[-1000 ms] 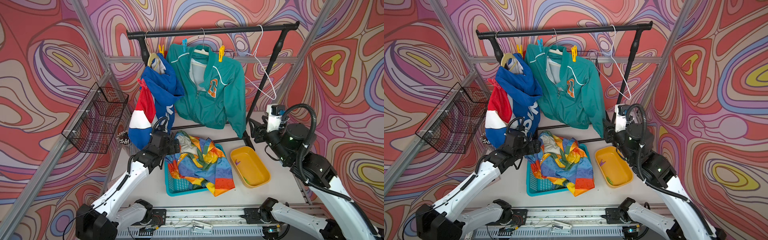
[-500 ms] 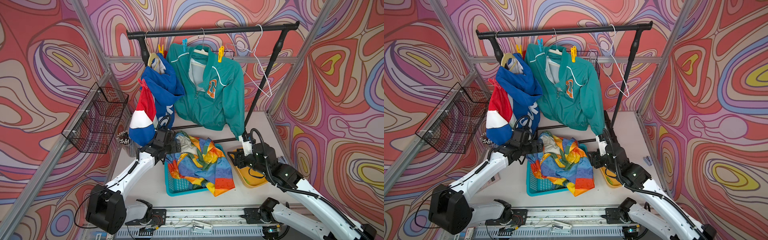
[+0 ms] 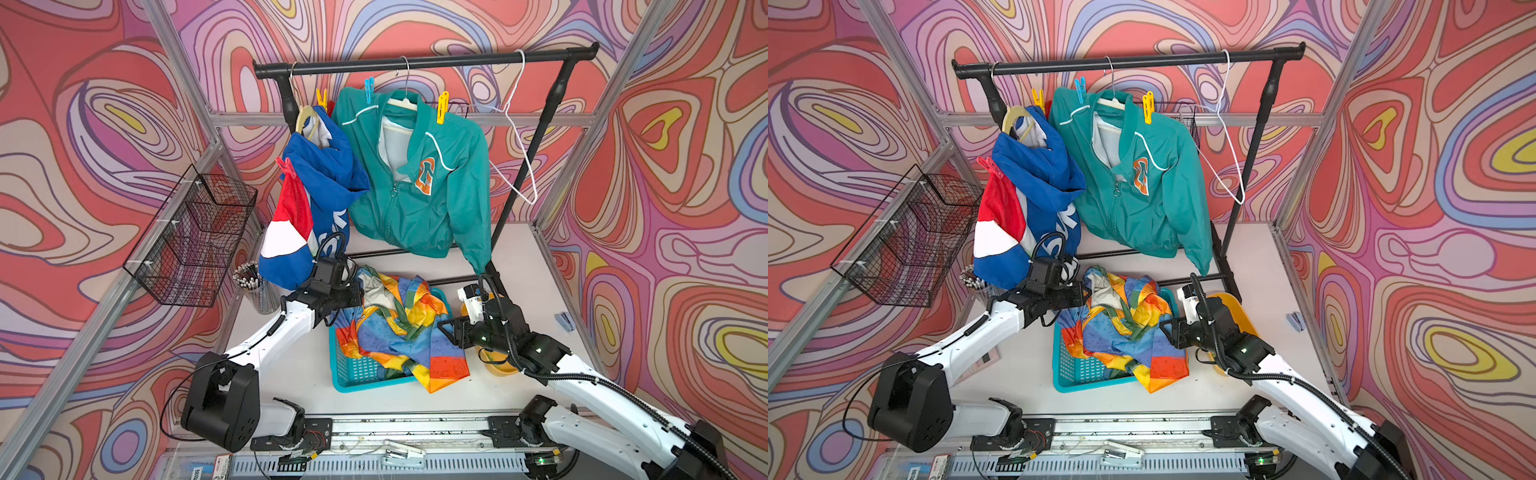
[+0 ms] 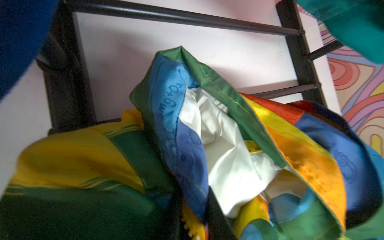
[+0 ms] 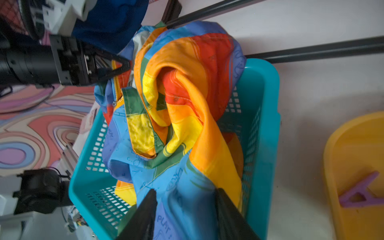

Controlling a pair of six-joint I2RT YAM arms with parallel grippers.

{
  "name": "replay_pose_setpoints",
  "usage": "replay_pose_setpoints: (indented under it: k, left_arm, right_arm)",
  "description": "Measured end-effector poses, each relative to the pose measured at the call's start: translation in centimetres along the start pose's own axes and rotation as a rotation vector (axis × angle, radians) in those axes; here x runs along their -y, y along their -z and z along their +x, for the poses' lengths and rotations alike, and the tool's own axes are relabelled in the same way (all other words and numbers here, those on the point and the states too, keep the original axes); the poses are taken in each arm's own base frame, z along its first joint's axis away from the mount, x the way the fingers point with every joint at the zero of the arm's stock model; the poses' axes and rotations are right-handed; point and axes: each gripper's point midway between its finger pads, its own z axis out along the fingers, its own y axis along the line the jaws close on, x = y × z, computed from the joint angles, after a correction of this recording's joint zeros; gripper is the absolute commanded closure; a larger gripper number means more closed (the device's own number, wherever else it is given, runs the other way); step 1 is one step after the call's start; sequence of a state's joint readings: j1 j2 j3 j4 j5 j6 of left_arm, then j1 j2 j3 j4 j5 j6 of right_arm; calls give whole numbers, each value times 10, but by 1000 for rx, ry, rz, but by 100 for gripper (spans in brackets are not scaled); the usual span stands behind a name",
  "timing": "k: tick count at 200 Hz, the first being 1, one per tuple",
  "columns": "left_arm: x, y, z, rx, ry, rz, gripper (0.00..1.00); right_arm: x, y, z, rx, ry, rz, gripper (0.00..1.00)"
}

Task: Remove the clothespins securing jackets to the hanger
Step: Adjust the jacket in the basket.

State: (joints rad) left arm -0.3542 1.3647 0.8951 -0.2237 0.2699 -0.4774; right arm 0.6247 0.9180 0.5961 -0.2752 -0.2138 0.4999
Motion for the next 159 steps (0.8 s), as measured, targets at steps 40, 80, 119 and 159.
replay_pose_setpoints:
  k: [40,80,119,159]
  left_arm:
    - [15,11,5,26,36,92,100]
    - [81,59,8,121,-83,235,100]
    - [125,86,37,141,-161,318,100]
    - [121,80,87,76,-149,287,100]
  right_arm:
    - [-3,-15,10,-29,-17,-30,100]
    - [-11,-17,-6,26,-3,-55,100]
    - [-25,-37,-21,57,3,-72,100]
    - [-39,-67,-21,64,35,-41,100]
